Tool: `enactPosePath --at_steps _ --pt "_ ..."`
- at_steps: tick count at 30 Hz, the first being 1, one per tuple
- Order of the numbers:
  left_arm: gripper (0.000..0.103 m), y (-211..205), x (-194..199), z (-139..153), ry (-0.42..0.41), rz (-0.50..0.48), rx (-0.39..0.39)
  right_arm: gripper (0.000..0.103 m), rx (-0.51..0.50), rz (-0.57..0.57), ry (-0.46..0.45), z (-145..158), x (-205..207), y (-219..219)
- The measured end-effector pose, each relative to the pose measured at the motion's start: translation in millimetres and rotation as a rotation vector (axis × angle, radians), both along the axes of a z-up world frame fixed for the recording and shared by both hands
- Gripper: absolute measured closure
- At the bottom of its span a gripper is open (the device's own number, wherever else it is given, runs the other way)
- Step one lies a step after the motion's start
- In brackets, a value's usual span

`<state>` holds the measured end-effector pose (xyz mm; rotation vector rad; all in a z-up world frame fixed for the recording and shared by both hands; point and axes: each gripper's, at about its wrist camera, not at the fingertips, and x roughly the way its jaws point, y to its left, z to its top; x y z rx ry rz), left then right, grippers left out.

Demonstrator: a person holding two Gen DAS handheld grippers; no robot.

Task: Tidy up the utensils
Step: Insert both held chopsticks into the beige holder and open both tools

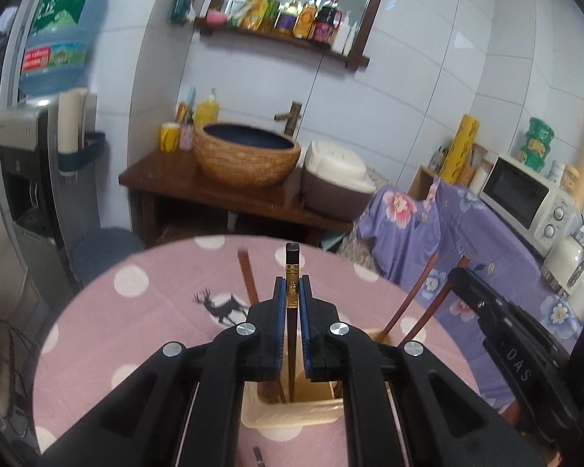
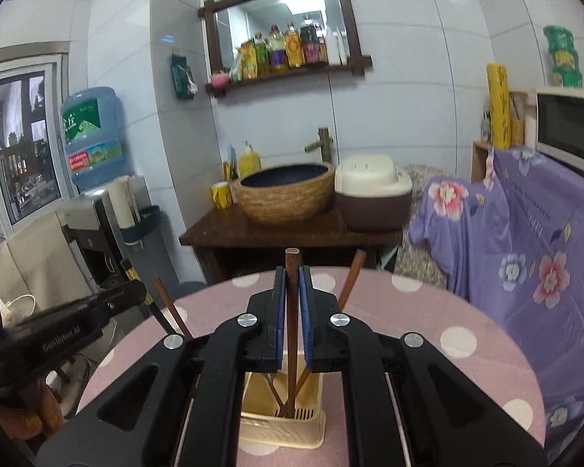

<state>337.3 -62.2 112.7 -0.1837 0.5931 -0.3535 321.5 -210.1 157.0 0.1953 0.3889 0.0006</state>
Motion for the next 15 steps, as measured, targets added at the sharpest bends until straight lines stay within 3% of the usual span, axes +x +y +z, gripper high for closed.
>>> enactPosePath --at_steps 4,9,10,12,13,14,15 --pt "0.095 -2 2 -19 0.021 0.009 0.010 0.095 0.005 -0.013 -0.001 -7 0 -3" --pt "0.095 -3 0 -17 0.015 -0.008 0.009 0.095 0.011 -0.001 -0.006 -9 -2 -6" --pt "0.091 -4 -1 -17 0.013 -0.011 0.013 0.093 0.005 -0.001 -0.006 -9 -4 -6" --pt "0.072 -4 -8 -16 0.002 -0.008 0.028 0.086 0.008 0.002 -0.021 -11 -11 -7" --pt "0.055 -3 -13 -17 -0.006 -0.006 0.031 0.075 0.010 0.002 -0.026 -11 -15 -7" --pt "0.050 -1 -21 -17 -0.019 -0.003 0.034 0.062 0.015 -0.002 -0.033 -13 -20 -8" --pt "0.050 0 -27 -19 -0.028 0.002 0.041 0.057 0.021 -0.009 -0.046 -14 -26 -9"
